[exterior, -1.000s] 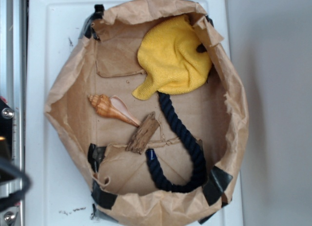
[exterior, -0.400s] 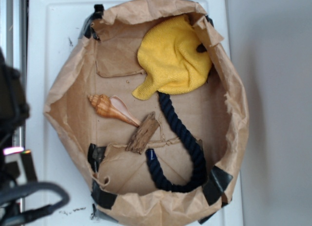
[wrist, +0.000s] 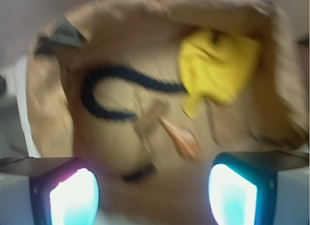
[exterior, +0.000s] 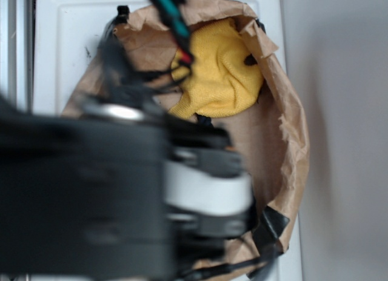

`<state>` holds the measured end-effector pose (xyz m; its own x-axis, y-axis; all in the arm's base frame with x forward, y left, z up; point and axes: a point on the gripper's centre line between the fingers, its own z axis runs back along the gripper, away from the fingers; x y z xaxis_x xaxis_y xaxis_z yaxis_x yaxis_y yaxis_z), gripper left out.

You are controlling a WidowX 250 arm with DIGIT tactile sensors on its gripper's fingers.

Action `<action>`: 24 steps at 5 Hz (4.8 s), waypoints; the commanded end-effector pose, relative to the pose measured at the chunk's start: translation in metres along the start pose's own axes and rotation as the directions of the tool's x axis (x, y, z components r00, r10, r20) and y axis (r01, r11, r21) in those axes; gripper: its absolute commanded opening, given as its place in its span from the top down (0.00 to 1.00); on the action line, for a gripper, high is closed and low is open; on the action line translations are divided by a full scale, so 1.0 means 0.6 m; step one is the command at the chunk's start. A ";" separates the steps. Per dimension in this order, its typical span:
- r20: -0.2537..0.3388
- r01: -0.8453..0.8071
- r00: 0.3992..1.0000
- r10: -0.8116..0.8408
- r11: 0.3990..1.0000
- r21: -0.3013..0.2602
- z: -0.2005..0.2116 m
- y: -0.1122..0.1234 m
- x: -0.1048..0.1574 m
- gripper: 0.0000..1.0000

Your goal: Grab the yellow cloth.

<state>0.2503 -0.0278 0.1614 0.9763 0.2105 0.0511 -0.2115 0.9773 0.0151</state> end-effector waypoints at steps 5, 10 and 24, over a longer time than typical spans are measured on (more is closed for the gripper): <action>0.123 -0.028 0.992 0.028 1.000 0.001 -0.058 0.014 0.071 0.00; 0.092 -0.028 0.996 0.020 0.996 0.085 -0.167 0.062 0.100 0.00; 0.188 -0.136 0.975 0.117 0.986 0.092 -0.139 0.106 0.111 1.00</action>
<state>0.3013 0.0436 0.0672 0.9326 0.3099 0.1850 -0.3330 0.9365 0.1100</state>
